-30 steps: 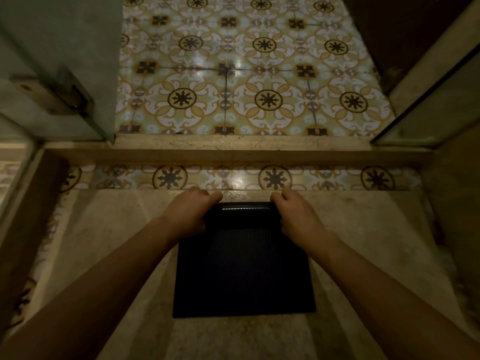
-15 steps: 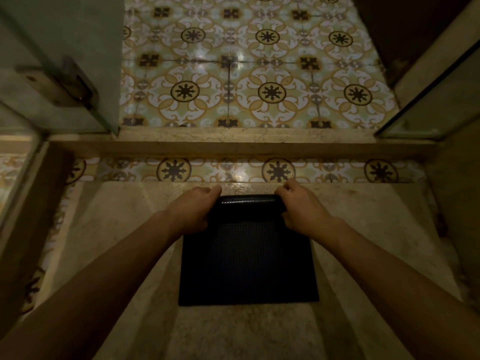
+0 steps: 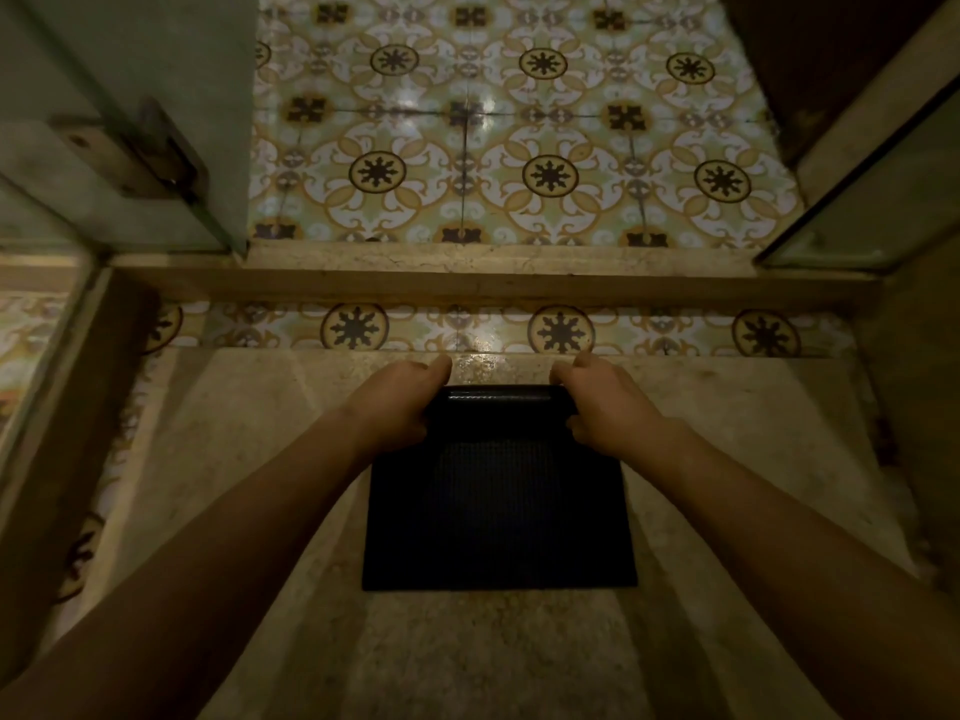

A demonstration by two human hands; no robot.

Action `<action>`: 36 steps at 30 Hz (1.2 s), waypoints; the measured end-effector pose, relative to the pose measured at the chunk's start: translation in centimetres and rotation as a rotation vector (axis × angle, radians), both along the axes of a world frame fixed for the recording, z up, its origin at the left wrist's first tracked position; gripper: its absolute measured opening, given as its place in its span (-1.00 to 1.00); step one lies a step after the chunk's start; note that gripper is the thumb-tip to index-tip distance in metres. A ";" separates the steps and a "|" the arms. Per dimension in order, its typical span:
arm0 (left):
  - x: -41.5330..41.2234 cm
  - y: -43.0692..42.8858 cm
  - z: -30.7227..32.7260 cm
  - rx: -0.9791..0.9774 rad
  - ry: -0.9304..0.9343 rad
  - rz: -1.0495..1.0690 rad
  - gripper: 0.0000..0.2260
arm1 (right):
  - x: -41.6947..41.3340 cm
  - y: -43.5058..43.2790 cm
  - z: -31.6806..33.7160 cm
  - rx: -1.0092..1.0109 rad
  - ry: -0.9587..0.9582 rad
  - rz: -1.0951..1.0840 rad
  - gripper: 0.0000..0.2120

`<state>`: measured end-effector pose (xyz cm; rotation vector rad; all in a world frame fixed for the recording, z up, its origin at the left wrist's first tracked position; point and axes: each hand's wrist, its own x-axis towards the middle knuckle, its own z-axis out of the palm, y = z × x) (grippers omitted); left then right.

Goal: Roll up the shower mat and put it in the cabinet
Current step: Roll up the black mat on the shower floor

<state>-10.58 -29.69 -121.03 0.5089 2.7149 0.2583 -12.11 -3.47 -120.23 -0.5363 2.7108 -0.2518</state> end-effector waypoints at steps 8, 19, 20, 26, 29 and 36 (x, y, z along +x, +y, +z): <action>-0.4 -0.3 0.8 0.031 -0.106 -0.070 -0.74 | 0.9 0.5 0.1 -0.026 -0.047 0.021 -0.49; 0.5 -0.3 0.4 0.032 -0.122 -0.034 -0.70 | 0.4 0.2 0.4 0.035 -0.117 0.123 -0.61; 0.5 -0.3 0.6 0.033 -0.120 -0.036 -0.71 | 0.3 0.2 0.5 0.040 -0.137 0.129 -0.62; 0.8 0.6 0.8 0.034 -0.104 -0.049 -0.75 | 2.7 0.3 0.0 0.001 -0.110 0.049 -0.49; 0.7 -0.2 1.1 0.056 -0.196 -0.020 -0.73 | 2.8 0.3 -0.2 -0.001 -0.116 0.063 -0.51; 1.4 0.0 0.8 0.070 -0.092 -0.014 -0.75 | 2.5 0.4 -0.1 0.004 -0.133 0.068 -0.61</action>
